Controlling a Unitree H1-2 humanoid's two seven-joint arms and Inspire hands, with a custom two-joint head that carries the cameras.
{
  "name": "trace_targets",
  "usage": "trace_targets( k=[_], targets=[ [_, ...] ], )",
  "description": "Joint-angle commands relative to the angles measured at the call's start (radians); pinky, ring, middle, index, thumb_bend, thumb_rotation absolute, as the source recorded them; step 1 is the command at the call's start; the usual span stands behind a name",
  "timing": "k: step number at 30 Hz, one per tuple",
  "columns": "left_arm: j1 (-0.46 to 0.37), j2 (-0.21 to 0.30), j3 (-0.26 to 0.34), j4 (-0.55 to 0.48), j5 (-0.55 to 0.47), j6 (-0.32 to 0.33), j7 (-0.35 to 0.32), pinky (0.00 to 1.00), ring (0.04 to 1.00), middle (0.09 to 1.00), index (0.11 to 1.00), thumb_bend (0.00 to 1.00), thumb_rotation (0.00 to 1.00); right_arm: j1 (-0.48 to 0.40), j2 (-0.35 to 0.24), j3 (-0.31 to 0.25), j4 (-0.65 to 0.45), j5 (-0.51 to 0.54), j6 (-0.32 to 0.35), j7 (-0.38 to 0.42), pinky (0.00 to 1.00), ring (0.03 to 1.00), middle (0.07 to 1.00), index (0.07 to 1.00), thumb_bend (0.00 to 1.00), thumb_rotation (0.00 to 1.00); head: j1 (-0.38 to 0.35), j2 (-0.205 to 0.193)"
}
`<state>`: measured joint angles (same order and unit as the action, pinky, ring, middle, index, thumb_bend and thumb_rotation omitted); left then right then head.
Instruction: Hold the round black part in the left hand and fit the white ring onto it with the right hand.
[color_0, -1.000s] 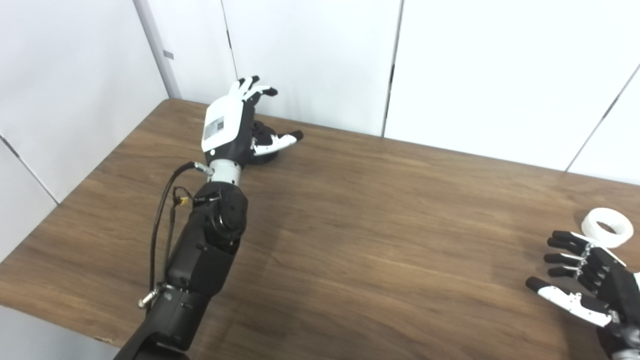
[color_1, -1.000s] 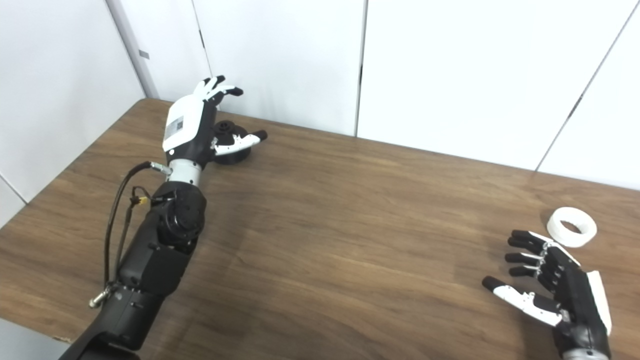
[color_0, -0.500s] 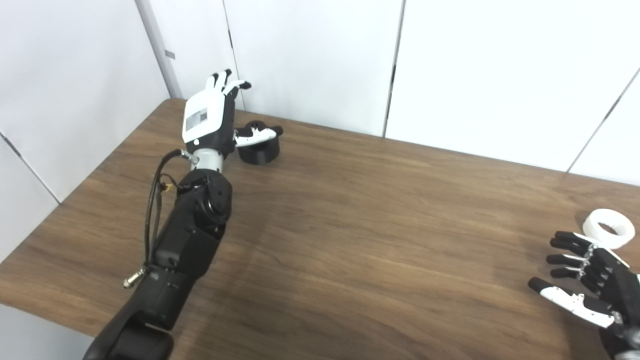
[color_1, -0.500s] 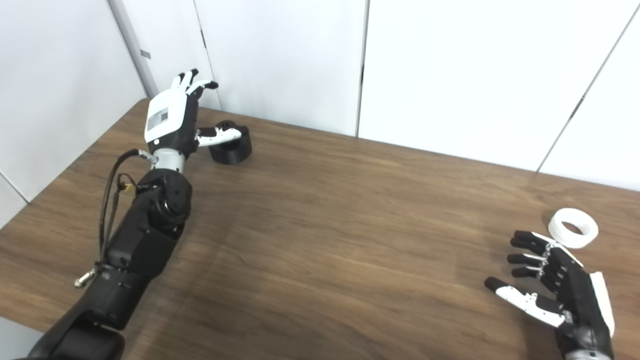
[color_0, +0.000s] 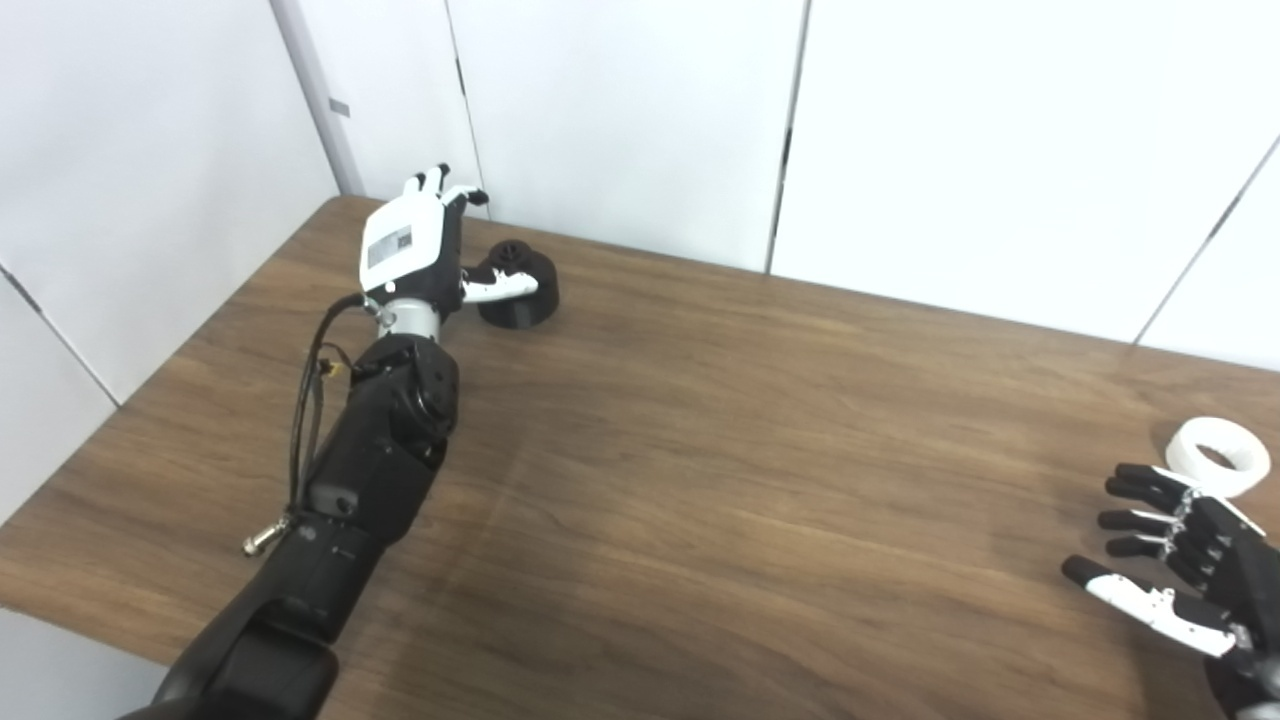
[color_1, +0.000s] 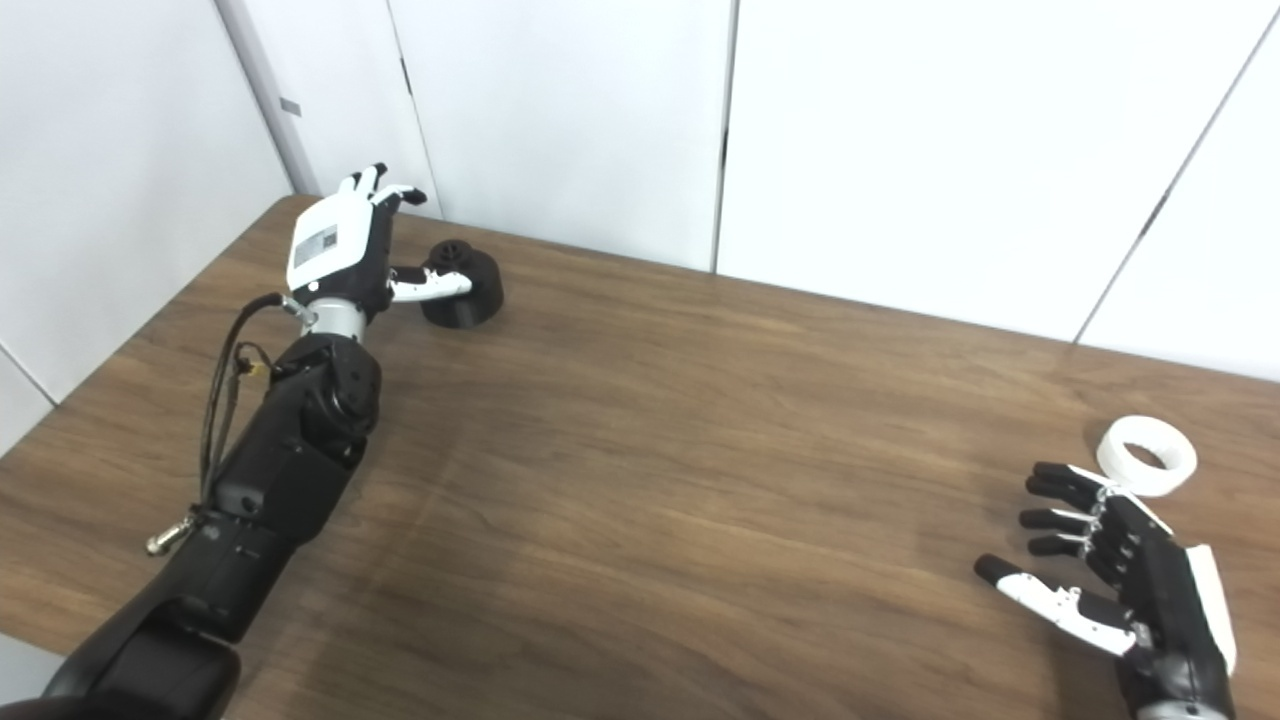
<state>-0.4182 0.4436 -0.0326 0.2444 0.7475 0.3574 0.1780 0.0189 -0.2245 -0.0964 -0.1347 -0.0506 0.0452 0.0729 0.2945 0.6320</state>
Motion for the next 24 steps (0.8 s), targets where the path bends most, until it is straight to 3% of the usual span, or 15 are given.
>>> trace_targets(
  k=[1,10,24],
  targets=[
    [-0.062,0.037,0.000,0.010,0.003,0.006,-0.001,0.89,1.000,0.988,0.770,1.00,0.44,-0.028,-0.012,-0.008,-0.047,0.003,-0.015,-0.005,0.55,0.630,0.714,0.698,0.67,0.03,0.000,0.001],
    [-0.097,0.053,-0.031,0.097,-0.003,0.049,-0.035,0.91,1.000,0.998,0.775,1.00,0.45,-0.025,-0.012,-0.008,-0.060,-0.017,-0.007,-0.010,0.55,0.630,0.712,0.698,0.66,0.03,-0.006,0.006],
    [-0.135,0.045,-0.058,0.221,-0.030,0.021,0.020,0.88,1.000,0.977,0.753,1.00,0.42,-0.013,-0.005,-0.013,-0.081,-0.017,-0.007,-0.014,0.56,0.638,0.709,0.697,0.66,0.00,-0.019,0.012]
  ],
)
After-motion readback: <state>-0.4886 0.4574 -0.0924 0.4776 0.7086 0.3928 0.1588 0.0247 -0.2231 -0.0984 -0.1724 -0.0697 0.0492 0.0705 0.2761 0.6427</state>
